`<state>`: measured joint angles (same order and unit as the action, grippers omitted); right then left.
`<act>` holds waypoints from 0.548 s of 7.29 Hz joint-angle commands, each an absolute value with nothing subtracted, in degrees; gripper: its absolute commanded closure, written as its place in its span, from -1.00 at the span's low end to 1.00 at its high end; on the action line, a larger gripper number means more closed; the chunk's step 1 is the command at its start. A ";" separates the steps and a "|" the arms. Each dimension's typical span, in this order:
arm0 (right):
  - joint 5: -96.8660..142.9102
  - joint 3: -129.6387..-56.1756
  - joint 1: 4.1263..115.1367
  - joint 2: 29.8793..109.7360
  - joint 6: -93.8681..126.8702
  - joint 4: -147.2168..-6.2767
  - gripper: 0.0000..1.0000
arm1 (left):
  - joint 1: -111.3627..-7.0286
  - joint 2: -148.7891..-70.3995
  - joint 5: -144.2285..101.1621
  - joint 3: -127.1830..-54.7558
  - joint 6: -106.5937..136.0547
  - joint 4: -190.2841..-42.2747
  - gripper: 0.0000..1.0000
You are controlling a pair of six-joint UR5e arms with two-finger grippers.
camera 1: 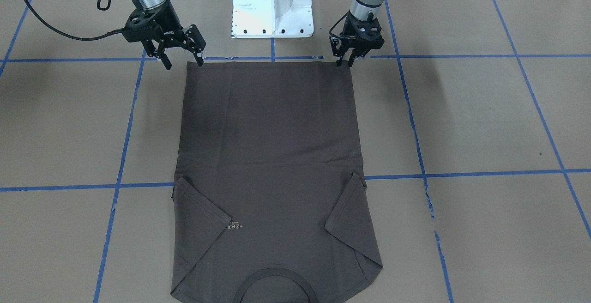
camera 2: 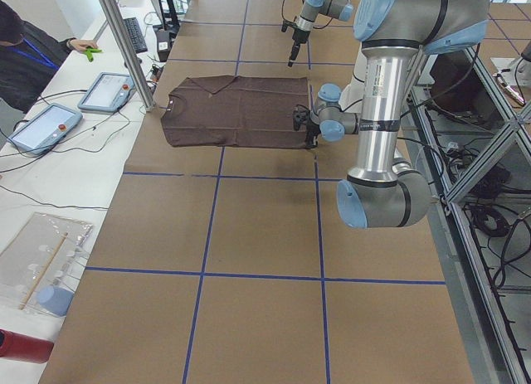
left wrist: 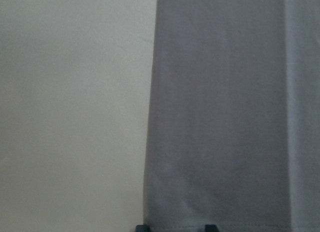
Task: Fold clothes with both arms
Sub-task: 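Grasp the hem corners with both grippers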
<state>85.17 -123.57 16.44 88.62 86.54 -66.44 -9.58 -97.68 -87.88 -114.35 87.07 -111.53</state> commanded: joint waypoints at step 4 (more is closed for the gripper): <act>85.17 -123.49 16.44 88.77 86.57 -66.53 -0.89 | -9.67 -97.91 -87.63 -115.13 87.01 -111.62 1.00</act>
<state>85.17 -123.55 16.43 88.67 86.52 -66.46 -9.59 -97.75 -87.76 -114.86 87.04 -111.55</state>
